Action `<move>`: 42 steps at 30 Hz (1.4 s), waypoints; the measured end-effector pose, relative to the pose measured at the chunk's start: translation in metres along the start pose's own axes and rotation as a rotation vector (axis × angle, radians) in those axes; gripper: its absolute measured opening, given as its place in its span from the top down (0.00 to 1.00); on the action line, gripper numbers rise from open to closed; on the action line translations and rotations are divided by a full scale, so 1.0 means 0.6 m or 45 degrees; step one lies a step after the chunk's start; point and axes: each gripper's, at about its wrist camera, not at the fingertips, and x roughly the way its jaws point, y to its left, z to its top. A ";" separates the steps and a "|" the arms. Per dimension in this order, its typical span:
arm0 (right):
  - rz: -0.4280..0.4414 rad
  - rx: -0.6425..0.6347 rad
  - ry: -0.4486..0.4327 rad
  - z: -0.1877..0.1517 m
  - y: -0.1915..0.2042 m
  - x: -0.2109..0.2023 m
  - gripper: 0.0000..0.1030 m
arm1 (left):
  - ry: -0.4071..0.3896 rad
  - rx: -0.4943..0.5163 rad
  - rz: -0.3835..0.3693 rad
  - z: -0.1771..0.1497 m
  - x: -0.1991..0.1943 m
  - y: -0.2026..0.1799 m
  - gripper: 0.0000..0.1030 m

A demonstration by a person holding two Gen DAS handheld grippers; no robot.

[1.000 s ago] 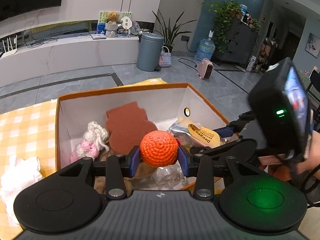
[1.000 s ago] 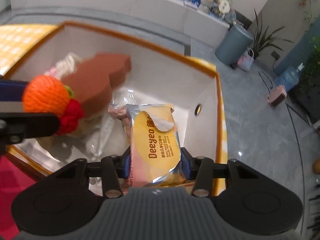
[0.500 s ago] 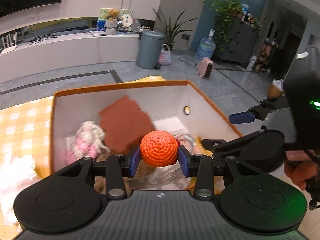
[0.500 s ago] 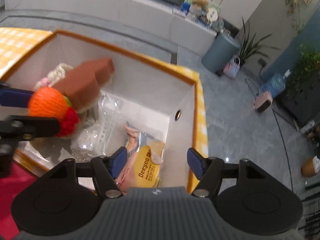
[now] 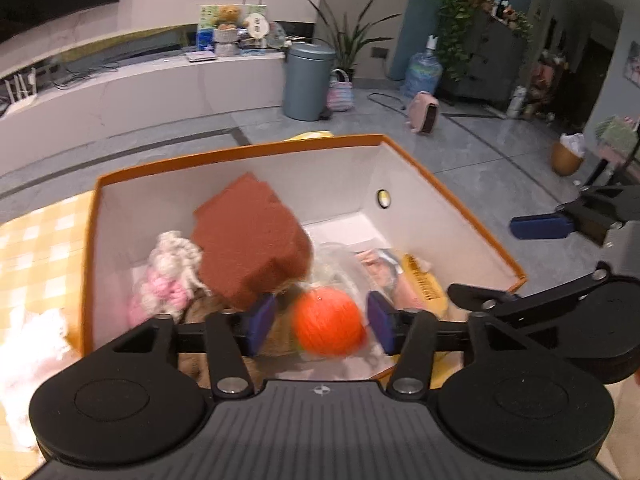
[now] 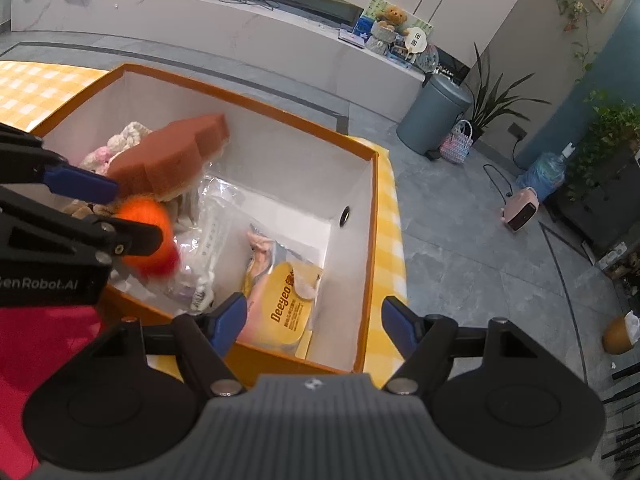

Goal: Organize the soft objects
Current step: 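Withdraw both open tools from the box back over the table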

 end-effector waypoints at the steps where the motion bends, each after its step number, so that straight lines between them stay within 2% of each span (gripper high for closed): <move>1: 0.001 0.005 0.001 0.000 0.000 -0.001 0.29 | -0.001 0.003 -0.003 -0.001 -0.004 0.000 0.32; 4: 0.015 0.019 0.009 0.003 0.001 -0.006 0.29 | 0.012 -0.013 -0.021 0.006 -0.015 0.004 0.25; 8: -0.005 -0.017 -0.026 0.003 0.008 -0.034 0.28 | -0.006 0.004 0.050 0.010 -0.046 -0.002 0.25; 12: 0.008 -0.013 -0.058 0.002 0.011 -0.072 0.28 | -0.039 -0.008 0.025 0.010 -0.091 -0.004 0.25; 17: -0.002 0.038 -0.143 -0.009 0.014 -0.128 0.28 | -0.123 0.019 0.049 -0.005 -0.158 -0.014 0.25; 20: -0.012 0.115 -0.210 -0.025 0.020 -0.167 0.28 | -0.214 0.070 0.084 -0.023 -0.210 -0.022 0.25; 23: -0.009 0.146 -0.287 -0.052 0.047 -0.206 0.23 | -0.310 0.131 0.110 -0.046 -0.259 -0.033 0.25; 26: 0.020 0.172 -0.351 -0.081 0.080 -0.241 0.22 | -0.348 0.156 0.097 -0.073 -0.295 -0.039 0.25; 31: 0.125 0.301 -0.376 -0.131 0.131 -0.278 0.22 | -0.353 0.146 0.085 -0.117 -0.331 -0.034 0.26; 36: 0.118 0.404 -0.365 -0.173 0.180 -0.298 0.21 | -0.317 0.132 0.099 -0.164 -0.352 -0.018 0.26; 42: 0.162 0.463 -0.322 -0.205 0.227 -0.302 0.21 | -0.223 0.098 0.086 -0.216 -0.348 0.019 0.26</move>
